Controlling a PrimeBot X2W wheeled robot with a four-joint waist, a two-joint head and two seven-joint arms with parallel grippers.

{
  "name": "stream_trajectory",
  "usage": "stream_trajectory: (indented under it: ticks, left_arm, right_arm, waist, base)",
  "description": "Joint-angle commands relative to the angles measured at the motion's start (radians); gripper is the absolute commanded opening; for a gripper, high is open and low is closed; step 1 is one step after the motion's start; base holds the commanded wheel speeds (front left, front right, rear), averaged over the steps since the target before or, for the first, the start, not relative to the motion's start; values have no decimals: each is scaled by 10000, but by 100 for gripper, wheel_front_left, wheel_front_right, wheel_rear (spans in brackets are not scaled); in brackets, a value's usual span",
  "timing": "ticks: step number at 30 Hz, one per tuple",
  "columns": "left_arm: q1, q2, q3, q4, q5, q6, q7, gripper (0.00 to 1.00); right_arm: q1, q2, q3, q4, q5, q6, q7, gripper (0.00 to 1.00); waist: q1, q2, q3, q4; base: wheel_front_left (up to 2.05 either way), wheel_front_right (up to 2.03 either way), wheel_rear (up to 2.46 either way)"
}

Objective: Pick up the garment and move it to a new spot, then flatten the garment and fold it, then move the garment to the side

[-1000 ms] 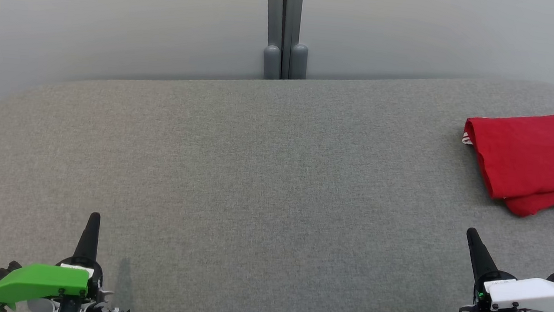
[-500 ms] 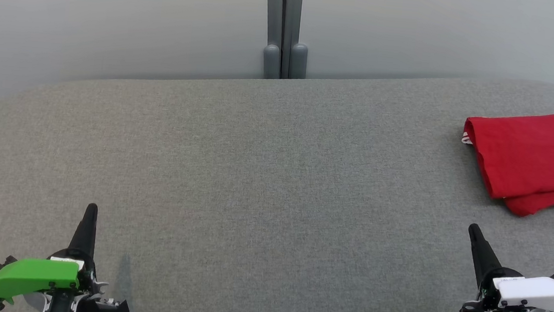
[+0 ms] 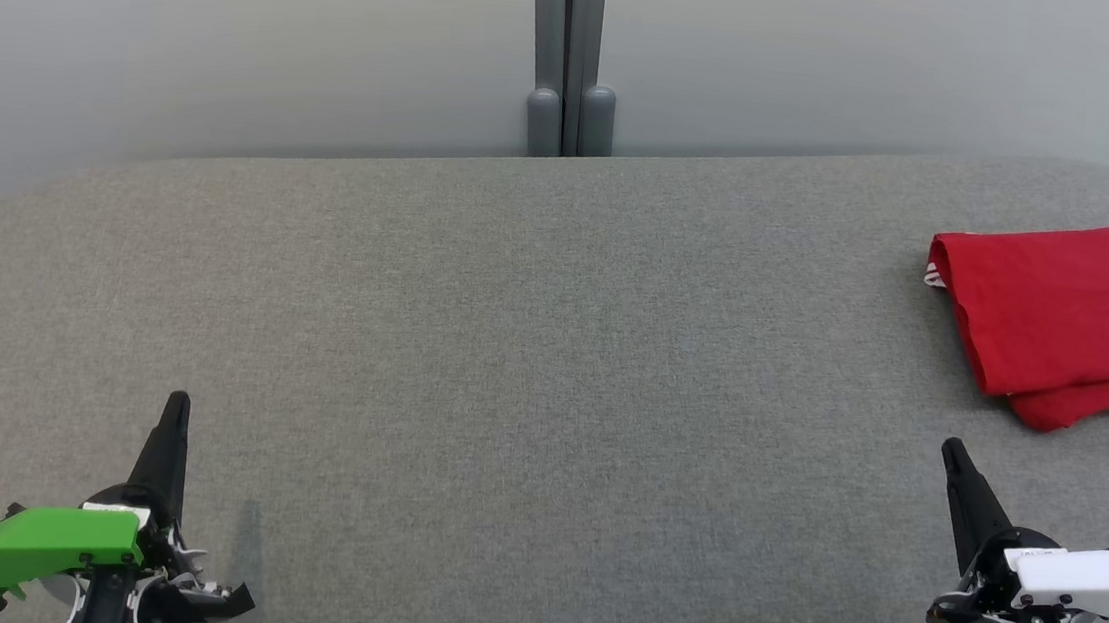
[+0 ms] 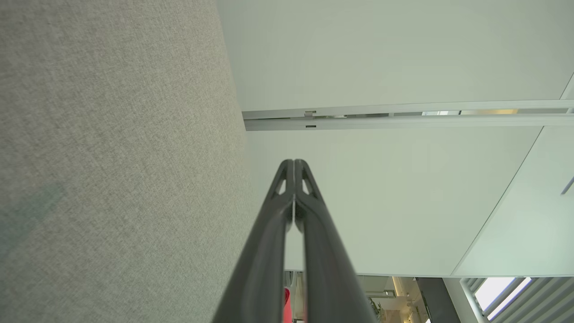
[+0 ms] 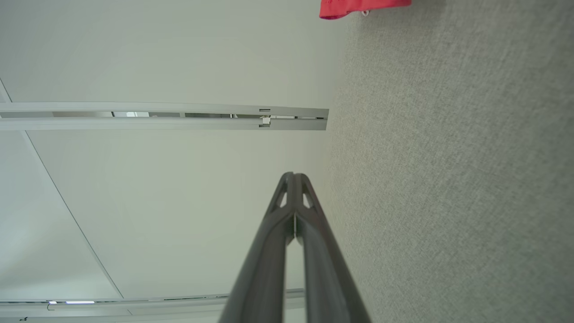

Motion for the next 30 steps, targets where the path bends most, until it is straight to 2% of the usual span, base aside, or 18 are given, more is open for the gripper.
stream_trajectory:
  ticks: [1, 30]
  left_arm:
    - [-209, 50, 67, -42, -212, -56, 76, 0]
    - [-191, 51, 81, -38, -308, -66, 115, 0]
  right_arm:
    - [-96, -58, -43, -57, 215, -3, 60, 0]
    - [-94, -59, -54, -71, 335, -3, 102, 0]
  waist:
    - [0, 0, 1, -1]
    - [0, 0, 4, -2]
  base:
    - [0, 0, 0]
    - [0, 0, 0]
